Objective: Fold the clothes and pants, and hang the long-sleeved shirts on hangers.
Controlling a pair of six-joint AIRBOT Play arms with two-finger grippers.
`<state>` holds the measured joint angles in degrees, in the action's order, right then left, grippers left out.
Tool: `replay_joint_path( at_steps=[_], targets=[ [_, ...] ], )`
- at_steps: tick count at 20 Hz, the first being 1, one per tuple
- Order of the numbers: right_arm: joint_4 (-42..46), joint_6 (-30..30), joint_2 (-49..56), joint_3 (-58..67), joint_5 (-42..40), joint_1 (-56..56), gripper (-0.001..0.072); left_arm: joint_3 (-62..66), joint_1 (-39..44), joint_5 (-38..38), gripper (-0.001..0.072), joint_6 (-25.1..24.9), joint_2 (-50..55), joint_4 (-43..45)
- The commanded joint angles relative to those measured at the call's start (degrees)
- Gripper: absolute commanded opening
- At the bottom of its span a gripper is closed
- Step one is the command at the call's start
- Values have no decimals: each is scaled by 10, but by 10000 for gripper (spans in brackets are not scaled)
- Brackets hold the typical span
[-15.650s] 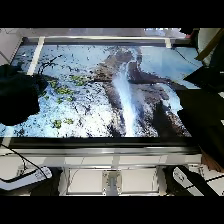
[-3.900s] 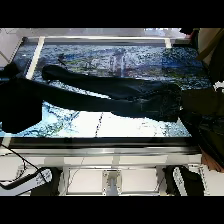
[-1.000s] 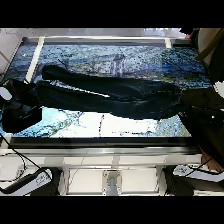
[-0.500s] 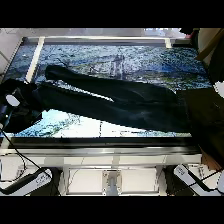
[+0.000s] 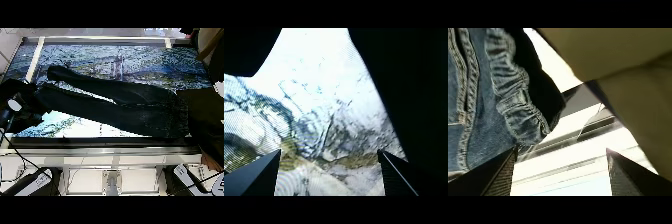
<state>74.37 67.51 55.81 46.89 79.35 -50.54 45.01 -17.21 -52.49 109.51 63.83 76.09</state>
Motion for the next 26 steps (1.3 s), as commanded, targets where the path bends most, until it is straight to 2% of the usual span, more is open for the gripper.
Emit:
replay_joint_path(
  at_steps=[1,3,5,7,11,17,20,21,22,26],
  targets=[
    [17,25,-39,54,22,-1,613,-2,-10,69,700,71,-39,-12],
    [3,25,-79,48,25,-1,613,-9,-31,59,699,105,-36,-12],
    [-20,25,-127,47,47,-1,613,-17,-56,98,698,140,-31,-38],
    [-23,25,-184,47,38,-1,613,-20,-79,145,697,140,-31,-73],
    [-12,41,-286,47,57,-1,612,-20,-108,221,698,141,-19,-88],
    [-12,85,-366,47,47,-1,613,-19,-36,299,697,61,93,-188],
    [-12,90,-365,47,47,-1,613,-17,3,335,694,55,131,-191],
    [-12,90,-365,47,49,-1,612,-18,3,335,649,55,139,-192],
    [-12,90,-365,47,51,-1,612,-18,-1,334,570,55,145,-191],
    [-12,90,-365,47,52,-1,612,-17,-13,338,566,55,146,-176]
  ],
)
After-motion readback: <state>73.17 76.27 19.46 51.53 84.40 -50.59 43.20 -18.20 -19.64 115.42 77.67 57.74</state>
